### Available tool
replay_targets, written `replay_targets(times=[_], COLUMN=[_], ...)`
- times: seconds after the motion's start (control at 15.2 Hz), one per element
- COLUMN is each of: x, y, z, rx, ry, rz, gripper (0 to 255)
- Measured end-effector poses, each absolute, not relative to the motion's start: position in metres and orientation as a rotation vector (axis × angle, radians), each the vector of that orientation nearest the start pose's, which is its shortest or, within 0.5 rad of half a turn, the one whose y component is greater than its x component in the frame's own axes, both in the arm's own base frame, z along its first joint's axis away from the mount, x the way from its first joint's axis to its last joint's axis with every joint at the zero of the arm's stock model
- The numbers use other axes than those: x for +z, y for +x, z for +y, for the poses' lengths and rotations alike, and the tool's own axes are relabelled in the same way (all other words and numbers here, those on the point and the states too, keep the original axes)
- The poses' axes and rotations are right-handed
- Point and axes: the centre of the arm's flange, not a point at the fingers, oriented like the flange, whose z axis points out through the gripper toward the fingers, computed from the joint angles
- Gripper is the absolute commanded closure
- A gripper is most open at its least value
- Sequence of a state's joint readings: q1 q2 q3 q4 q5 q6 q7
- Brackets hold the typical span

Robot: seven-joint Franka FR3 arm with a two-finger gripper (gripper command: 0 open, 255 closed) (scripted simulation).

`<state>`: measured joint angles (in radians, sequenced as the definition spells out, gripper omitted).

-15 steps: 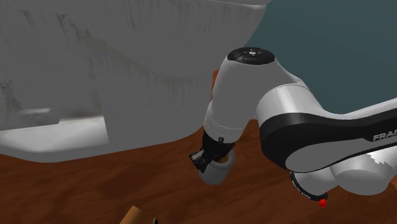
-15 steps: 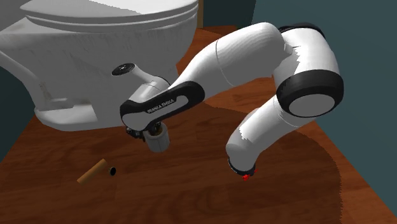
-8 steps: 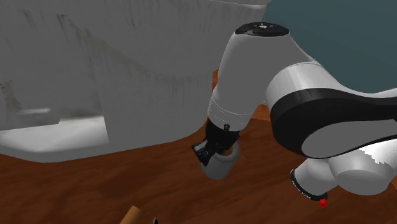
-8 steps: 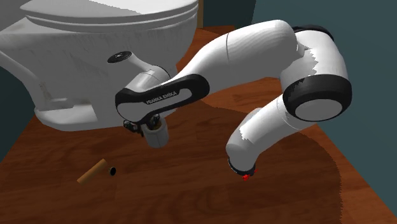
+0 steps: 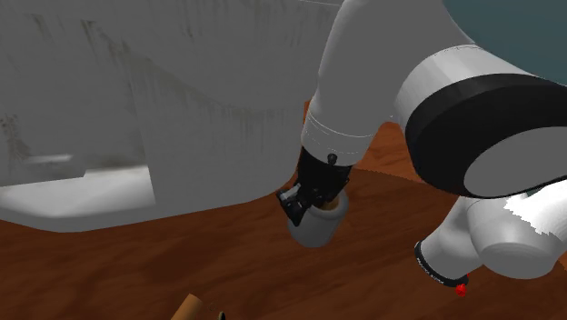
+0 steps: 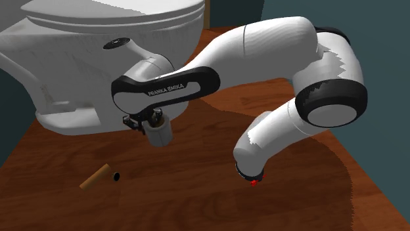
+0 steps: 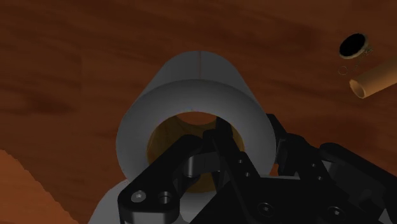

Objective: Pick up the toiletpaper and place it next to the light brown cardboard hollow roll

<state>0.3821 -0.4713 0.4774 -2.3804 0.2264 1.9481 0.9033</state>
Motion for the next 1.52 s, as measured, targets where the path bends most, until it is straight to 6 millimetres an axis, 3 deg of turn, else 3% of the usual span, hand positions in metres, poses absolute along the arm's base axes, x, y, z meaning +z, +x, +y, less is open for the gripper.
replay_targets(times=[0.53, 0.79, 1.12, 1.52], x=[0.515, 0.522, 0.518, 0.496], y=[0.254, 0.236, 0.201, 0.196], z=[0.336, 0.370, 0.427, 0.436], rx=[-0.001, -0.001, -0.002, -0.001], ry=[-3.129, -3.130, -3.130, -3.129], rz=[0.272, 0.271, 0.270, 0.272], gripper=[255, 255, 255, 255])
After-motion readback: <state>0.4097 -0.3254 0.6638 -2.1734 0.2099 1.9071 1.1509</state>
